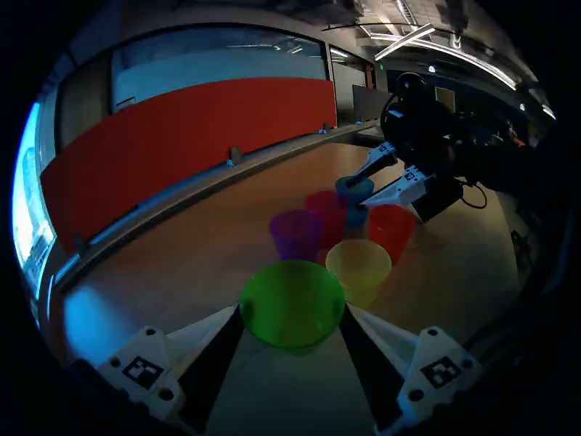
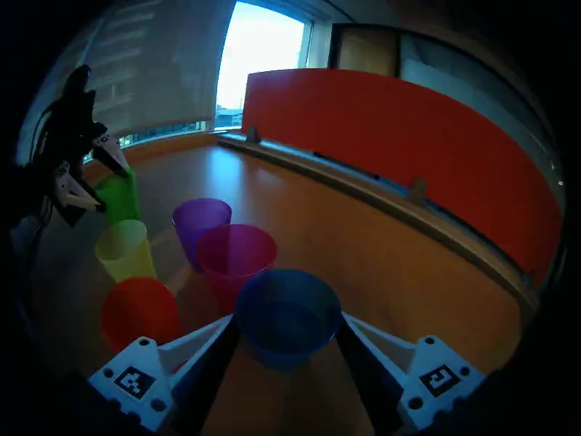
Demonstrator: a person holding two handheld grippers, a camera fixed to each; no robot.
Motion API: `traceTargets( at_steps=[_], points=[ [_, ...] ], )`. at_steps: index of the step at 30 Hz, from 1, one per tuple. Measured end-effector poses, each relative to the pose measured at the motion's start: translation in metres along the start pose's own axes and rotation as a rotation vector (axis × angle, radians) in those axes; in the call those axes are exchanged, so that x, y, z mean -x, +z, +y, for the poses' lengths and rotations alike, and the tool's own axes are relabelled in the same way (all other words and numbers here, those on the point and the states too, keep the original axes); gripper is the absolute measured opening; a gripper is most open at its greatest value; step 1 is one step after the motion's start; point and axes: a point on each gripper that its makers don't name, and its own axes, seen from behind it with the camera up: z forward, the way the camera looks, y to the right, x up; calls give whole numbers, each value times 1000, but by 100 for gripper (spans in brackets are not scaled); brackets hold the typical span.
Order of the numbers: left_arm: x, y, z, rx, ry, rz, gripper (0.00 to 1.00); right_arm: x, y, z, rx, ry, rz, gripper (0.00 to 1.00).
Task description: Pour water
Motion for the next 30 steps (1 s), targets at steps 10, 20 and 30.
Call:
traceTargets(
  at_steps=[10,20,30],
  points=[
    [-16,-10,-3,-24,-25,55,87,-35,-26,-3,29,45,102,91],
    [-43,-27,-1,-44,-47,145,87,-76,-57,-20,40,54,206,91],
    [-67,-53,-1,-59,-94,246,87,-109,-85,-41,55,70,311,91]
  ],
)
